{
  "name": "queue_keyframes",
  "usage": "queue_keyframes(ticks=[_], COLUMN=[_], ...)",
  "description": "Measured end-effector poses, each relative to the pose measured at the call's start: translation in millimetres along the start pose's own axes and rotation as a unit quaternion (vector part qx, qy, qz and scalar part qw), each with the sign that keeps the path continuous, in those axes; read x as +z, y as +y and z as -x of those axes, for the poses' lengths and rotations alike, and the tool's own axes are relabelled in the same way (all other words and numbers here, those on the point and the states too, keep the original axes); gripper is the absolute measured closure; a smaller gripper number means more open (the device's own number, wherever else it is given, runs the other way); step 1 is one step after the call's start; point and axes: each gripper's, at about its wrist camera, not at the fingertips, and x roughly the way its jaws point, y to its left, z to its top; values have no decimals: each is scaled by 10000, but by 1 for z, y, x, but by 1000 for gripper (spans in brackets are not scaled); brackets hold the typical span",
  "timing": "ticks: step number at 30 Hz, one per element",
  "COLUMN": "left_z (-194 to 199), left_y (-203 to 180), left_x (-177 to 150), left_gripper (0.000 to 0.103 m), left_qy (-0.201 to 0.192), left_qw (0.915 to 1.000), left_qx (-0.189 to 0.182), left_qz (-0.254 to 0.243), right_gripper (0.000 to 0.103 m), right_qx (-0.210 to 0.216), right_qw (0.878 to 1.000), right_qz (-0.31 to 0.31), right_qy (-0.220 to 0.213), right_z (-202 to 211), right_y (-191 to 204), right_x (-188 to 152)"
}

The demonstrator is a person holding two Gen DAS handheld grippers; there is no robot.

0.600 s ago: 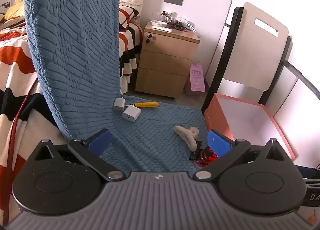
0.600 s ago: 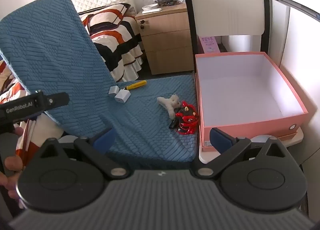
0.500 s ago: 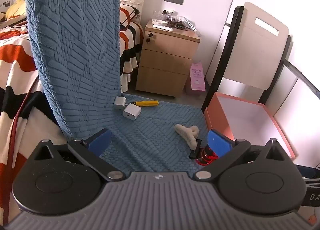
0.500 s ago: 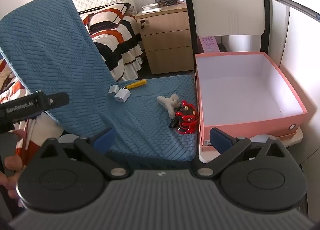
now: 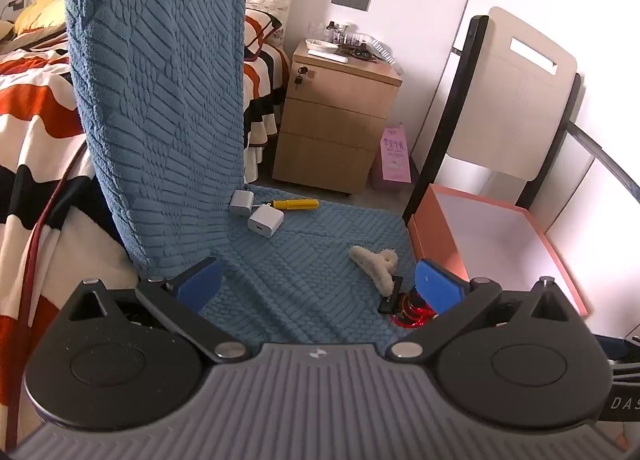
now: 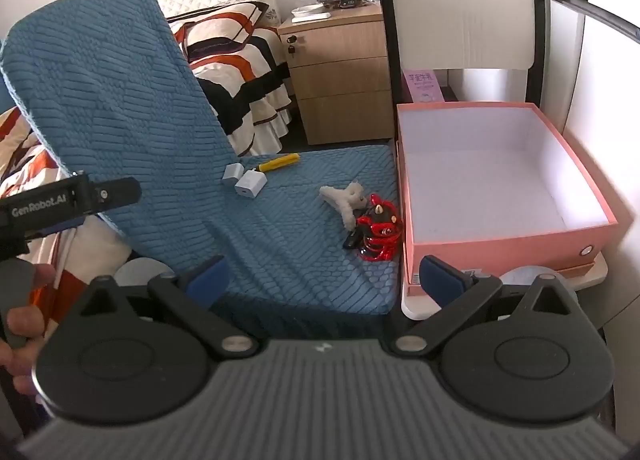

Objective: Organize rigid objects
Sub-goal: 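Move the right tool toward the red toy while the left tool approaches the white charger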

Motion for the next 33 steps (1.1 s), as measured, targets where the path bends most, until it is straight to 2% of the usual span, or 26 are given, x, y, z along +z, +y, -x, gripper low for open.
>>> queue_keyframes(ticks=[33], left_z=[2], left_y=[-3], left_x=[-9], left_gripper=[0], left_qy=[69], left_qw=[10000], left_qx=[-34], left_qz=[-36], right_gripper=[0], right_qx=[42], right_qw=[9999], right_qz=[89], right_qy=[89], right_z=[2], right_y=[9], right_x=[-5])
